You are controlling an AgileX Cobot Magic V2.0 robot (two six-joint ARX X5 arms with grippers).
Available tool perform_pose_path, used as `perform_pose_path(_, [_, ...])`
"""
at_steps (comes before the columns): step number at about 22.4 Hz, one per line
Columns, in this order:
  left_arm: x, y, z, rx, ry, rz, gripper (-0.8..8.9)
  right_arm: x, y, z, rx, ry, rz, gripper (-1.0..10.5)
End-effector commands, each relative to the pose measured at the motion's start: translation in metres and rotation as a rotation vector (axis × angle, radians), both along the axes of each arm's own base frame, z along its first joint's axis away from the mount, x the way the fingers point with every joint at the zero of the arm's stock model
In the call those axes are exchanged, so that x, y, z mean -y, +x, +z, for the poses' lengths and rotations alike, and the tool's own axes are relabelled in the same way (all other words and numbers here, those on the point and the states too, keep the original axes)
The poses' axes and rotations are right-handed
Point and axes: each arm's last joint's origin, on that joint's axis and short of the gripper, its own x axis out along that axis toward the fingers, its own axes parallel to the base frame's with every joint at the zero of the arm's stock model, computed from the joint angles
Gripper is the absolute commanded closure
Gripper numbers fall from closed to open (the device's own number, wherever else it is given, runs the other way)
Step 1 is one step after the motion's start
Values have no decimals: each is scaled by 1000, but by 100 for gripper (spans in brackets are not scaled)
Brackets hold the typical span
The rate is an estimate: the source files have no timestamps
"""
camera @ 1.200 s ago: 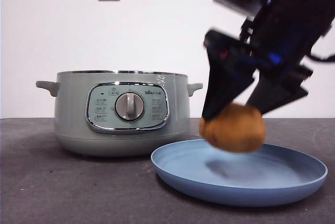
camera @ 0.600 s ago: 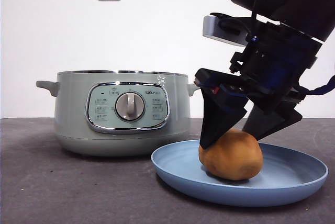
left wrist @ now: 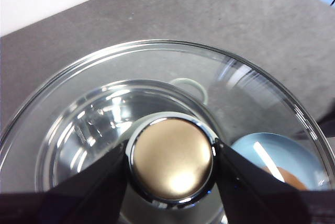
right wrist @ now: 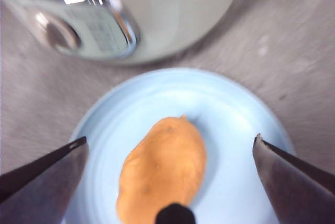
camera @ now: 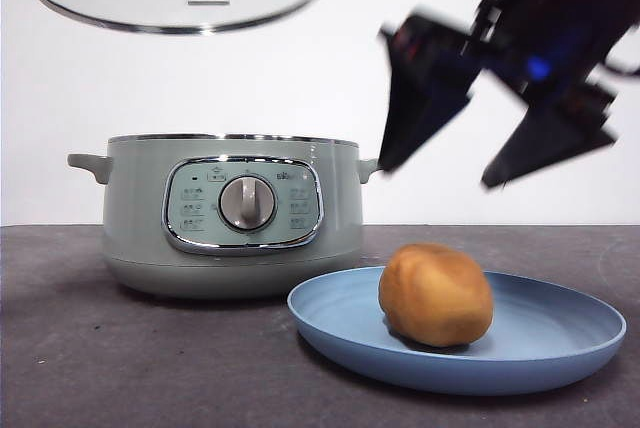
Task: Take the potato out from the steamer,put the potato on the plate,close the lid
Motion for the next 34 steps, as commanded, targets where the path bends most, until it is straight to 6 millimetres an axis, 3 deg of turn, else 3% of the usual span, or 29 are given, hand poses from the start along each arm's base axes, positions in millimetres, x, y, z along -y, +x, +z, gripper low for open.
perform_pose_path(1, [11,16,-4,68,31,-14,822,13,-14,21,55,25,-42,378])
perform_pose_path(7, [28,54,-39,23,60,-27,822,52,-57,71,239,169,-107,379])
perform_pose_path(13, [36,75,-65,-20,75,-29,822,75,-80,96,353,202,-192,379])
perform_pose_path(17, [44,83,-80,-49,103,-24,822,77,-82,102,374,204,-210,379])
perform_pose_path(34, [50,93,-101,-105,141,-13,822,77,-82,102,374,205,-209,380])
